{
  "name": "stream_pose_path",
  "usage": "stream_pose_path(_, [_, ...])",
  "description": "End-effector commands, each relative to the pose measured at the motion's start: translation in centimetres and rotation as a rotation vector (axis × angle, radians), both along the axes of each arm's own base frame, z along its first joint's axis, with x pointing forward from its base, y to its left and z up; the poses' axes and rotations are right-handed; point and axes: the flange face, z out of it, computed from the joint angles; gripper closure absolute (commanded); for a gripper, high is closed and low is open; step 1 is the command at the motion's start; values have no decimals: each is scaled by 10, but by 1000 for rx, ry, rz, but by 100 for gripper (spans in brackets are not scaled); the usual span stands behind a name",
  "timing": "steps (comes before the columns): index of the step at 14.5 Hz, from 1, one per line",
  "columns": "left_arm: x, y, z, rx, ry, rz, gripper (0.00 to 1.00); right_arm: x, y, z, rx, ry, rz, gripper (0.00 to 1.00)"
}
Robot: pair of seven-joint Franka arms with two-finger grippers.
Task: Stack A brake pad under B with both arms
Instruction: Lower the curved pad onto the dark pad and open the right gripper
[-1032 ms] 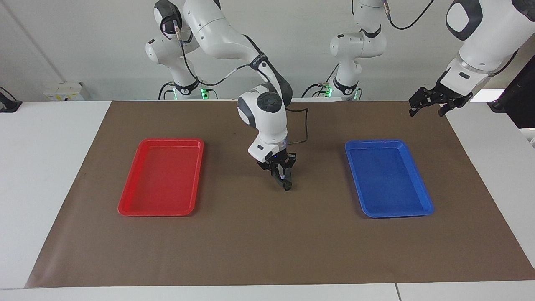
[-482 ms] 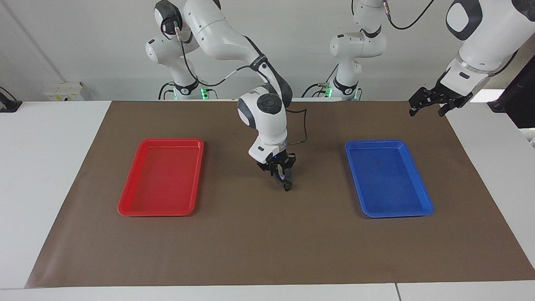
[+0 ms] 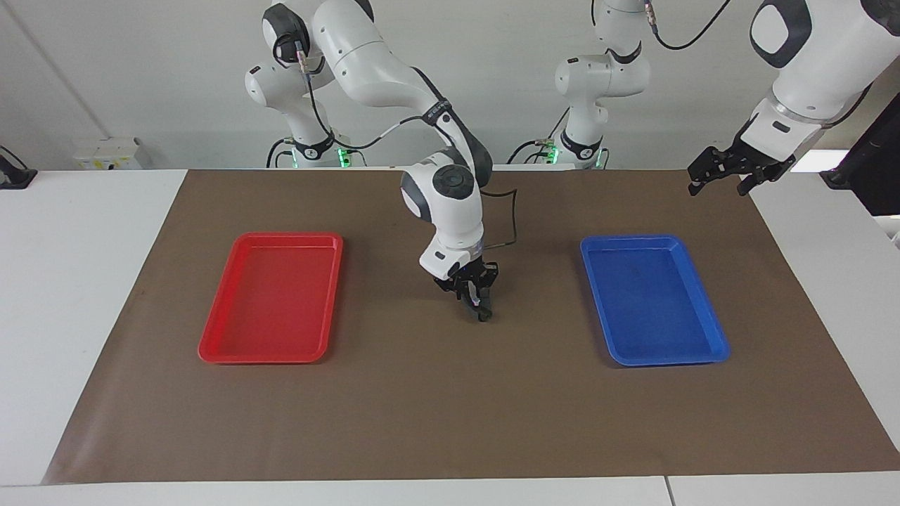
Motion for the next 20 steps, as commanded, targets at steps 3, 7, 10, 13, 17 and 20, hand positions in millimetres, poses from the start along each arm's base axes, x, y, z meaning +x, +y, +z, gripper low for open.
stream_pose_path(3, [-10,2,2,18,-9,11,0,3,5,5,46,-23,0,100])
stream_pose_path(7, [-9,2,1,18,-9,11,0,-1,11,4,63,-29,4,100])
stream_pose_path(10, [-9,2,0,18,-6,11,0,-1,10,2,63,-31,3,100])
stream_pose_path(13, [-9,2,1,18,-8,11,0,-5,8,-11,70,-49,-2,90])
stream_pose_path(17, [-9,2,1,18,-9,11,0,0,4,-9,75,-55,-11,90])
stream_pose_path(20, [-9,2,1,18,-8,11,0,-1,3,-10,75,-54,-12,73])
